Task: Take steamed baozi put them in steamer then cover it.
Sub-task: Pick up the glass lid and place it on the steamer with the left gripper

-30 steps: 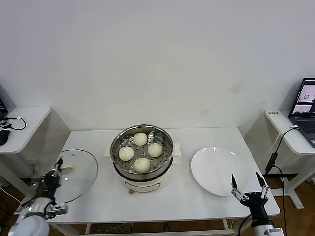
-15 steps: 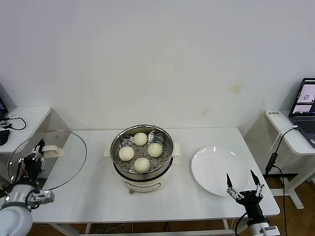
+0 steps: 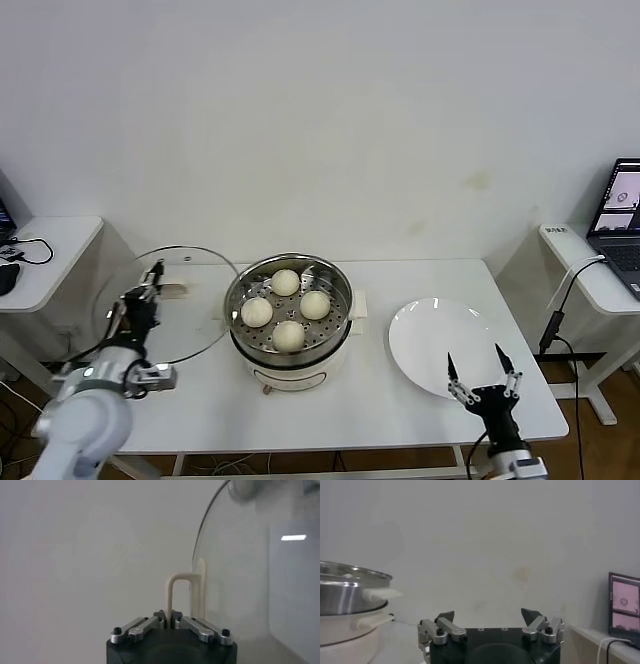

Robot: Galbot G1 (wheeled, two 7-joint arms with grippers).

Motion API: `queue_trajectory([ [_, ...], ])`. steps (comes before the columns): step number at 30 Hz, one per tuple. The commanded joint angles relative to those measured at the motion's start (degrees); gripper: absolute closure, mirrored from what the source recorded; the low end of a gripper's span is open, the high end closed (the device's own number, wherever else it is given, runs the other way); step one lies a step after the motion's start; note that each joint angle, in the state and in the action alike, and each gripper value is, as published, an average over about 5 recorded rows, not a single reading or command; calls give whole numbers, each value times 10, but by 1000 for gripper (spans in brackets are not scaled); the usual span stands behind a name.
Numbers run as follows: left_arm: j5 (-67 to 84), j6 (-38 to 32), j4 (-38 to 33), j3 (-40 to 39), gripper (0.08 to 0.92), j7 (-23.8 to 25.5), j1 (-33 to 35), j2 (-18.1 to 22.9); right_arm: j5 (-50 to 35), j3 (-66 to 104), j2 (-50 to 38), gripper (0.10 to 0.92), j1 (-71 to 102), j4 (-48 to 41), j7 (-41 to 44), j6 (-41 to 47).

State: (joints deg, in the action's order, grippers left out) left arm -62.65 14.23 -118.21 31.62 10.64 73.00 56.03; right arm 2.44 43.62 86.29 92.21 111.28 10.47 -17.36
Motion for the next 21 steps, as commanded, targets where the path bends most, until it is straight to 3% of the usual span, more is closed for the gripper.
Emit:
queue_trajectory([
  [1, -78, 62, 14, -164, 852, 67, -127, 58, 72, -21, 26, 203, -11, -17, -2, -3],
  [11, -164, 90, 57, -207, 852, 107, -184, 194, 75, -25, 21, 202, -22, -36, -2, -6],
  [21, -180, 100, 88, -229, 852, 103, -184, 249, 78, -26, 20, 203, -21, -45, -1, -10],
])
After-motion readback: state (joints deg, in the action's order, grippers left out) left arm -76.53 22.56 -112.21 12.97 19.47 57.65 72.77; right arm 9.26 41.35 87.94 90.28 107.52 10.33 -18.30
